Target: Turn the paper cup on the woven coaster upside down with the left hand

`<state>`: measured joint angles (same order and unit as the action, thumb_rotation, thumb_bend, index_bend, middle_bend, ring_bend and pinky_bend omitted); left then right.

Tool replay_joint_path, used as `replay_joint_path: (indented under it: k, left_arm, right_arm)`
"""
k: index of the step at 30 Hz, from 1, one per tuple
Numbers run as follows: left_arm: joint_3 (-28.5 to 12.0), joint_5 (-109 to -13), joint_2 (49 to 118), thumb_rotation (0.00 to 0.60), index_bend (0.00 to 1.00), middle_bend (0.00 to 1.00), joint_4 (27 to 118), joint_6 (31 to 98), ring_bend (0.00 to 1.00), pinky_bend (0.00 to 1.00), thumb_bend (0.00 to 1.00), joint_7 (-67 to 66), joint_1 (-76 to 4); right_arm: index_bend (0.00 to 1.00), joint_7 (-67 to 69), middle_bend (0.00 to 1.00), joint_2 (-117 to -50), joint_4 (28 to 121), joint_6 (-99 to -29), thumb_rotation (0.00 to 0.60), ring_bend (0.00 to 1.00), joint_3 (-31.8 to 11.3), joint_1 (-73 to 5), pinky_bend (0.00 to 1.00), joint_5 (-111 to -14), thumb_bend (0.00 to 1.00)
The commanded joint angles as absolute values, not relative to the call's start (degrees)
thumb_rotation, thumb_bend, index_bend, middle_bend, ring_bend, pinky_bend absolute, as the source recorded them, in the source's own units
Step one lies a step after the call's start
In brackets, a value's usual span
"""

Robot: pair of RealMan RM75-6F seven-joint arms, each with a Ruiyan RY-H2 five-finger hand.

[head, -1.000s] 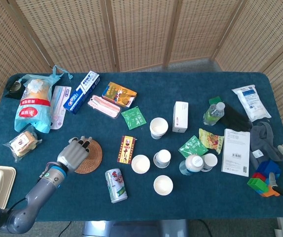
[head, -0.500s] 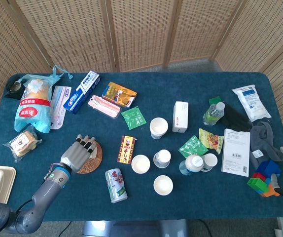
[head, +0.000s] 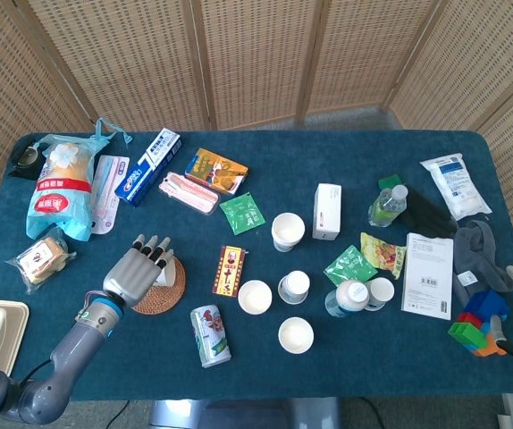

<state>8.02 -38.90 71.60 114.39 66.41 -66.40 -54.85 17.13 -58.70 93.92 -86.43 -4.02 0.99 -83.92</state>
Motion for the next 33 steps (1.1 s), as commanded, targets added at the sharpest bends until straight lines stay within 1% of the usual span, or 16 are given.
replay_joint_path:
  k: [1, 5, 9, 15, 19, 24, 33]
  left_arm:
    - [7.0, -40.1, 69.2, 0.600, 0.00, 0.00, 115.4, 65.4, 0.00, 0.11, 0.49, -59.2, -52.6]
    - [6.0, -42.1, 65.9, 0.600, 0.00, 0.00, 115.6, 62.9, 0.00, 0.09, 0.49, -49.6, -50.1]
    - [5.3, -45.2, 62.9, 0.600, 0.00, 0.00, 114.3, 60.0, 0.00, 0.09, 0.48, -38.8, -46.7]
    - [5.5, -47.2, 60.6, 0.600, 0.00, 0.00, 112.1, 55.4, 0.00, 0.11, 0.47, -28.5, -43.4]
    - [5.6, -48.0, 60.1, 0.600, 0.00, 0.00, 110.9, 53.8, 0.00, 0.11, 0.46, -25.2, -42.0]
    - [5.3, -48.0, 60.7, 0.600, 0.00, 0.00, 109.5, 53.4, 0.00, 0.12, 0.45, -23.5, -41.0]
    - [4.5, -45.3, 63.6, 0.600, 0.00, 0.00, 107.6, 53.0, 0.00, 0.15, 0.43, -24.8, -41.2]
  right_arm:
    - [0.00, 17.0, 0.00, -58.7, 94.0, -86.4, 0.599, 0.00, -4.0, 0.9, 0.00, -84.0, 0.53]
    - [0.00, 16.6, 0.00, -58.7, 94.1, -86.2, 0.594, 0.00, -4.0, 0.7, 0.00, -84.1, 0.53]
    - [0.00, 16.1, 0.00, -58.9, 94.4, -85.9, 0.599, 0.00, -4.0, 0.4, 0.00, -84.4, 0.53]
    - [0.00, 15.1, 0.00, -59.1, 95.0, -85.3, 0.599, 0.00, -4.0, -0.2, 0.00, -84.7, 0.53]
    - [0.00, 14.6, 0.00, -59.1, 95.4, -85.0, 0.598, 0.00, -4.0, -0.5, 0.00, -84.9, 0.53]
    - [0.00, 14.3, 0.00, -59.0, 95.8, -85.0, 0.596, 0.00, -3.9, -0.6, 0.00, -85.0, 0.53]
    - [0.00, 14.6, 0.00, -59.1, 95.7, -84.9, 0.598, 0.00, -3.7, -0.7, 0.00, -85.0, 0.53]
